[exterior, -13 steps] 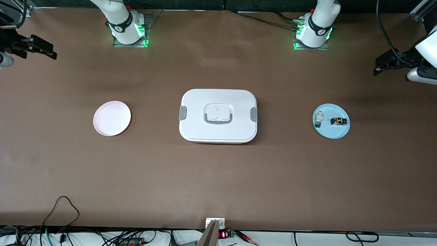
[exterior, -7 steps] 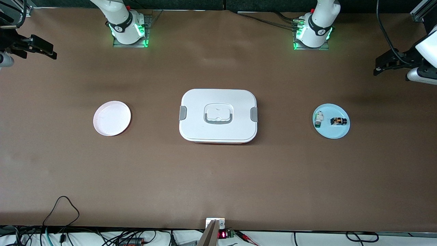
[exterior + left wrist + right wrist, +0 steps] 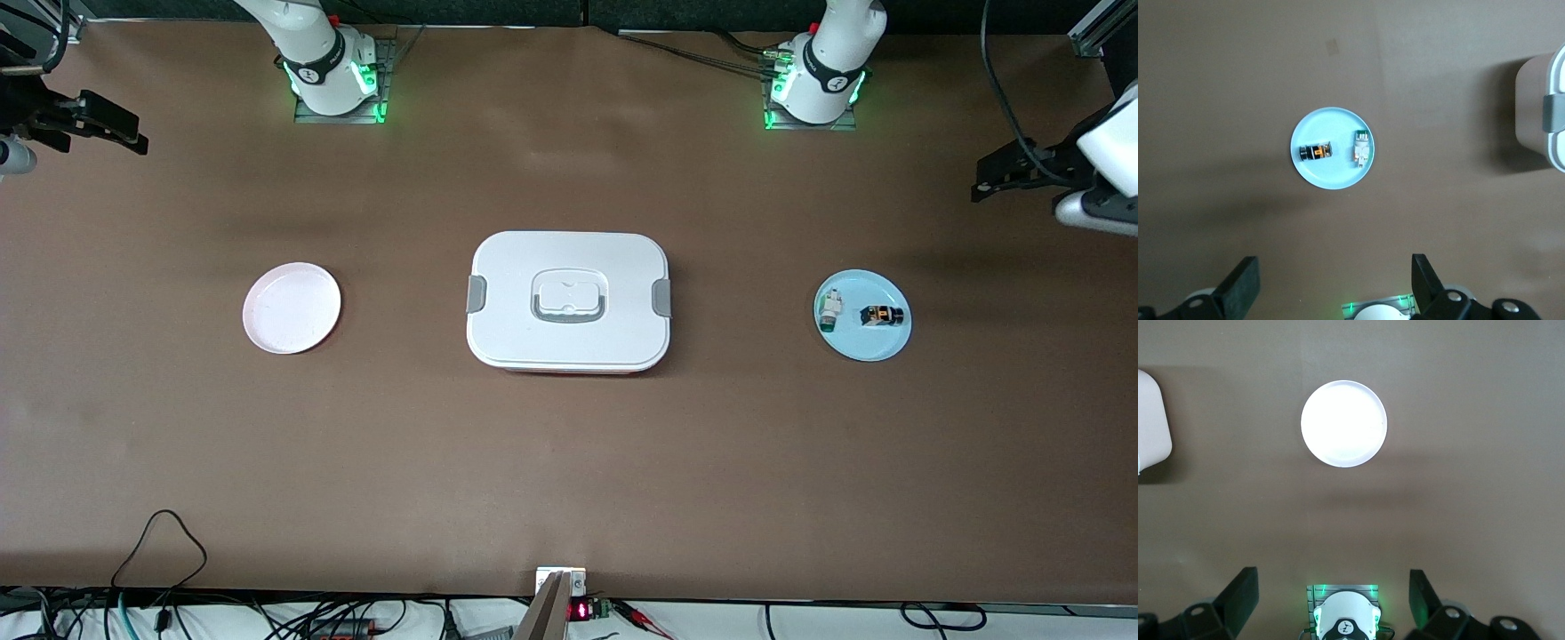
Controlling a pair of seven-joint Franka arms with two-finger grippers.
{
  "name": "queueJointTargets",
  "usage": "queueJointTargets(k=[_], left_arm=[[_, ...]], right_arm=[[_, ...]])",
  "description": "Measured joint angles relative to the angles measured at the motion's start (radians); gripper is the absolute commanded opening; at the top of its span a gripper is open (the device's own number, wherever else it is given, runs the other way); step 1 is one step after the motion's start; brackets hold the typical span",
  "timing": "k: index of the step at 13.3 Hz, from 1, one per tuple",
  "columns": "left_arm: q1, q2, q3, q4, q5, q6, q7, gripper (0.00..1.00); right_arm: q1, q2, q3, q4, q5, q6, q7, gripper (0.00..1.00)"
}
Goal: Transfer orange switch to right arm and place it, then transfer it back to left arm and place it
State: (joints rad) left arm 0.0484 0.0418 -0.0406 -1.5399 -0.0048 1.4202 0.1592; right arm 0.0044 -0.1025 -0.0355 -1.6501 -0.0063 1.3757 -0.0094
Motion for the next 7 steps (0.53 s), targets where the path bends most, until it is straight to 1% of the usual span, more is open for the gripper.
queueJointTargets(k=[7], left_arm=[[0.008,0.192,0.000,-0.004,0.000,-0.004,0.000,1.00]], right_arm=[[-0.002,0.000,-0.003,0.001,0.000,0.000,0.000,1.00]])
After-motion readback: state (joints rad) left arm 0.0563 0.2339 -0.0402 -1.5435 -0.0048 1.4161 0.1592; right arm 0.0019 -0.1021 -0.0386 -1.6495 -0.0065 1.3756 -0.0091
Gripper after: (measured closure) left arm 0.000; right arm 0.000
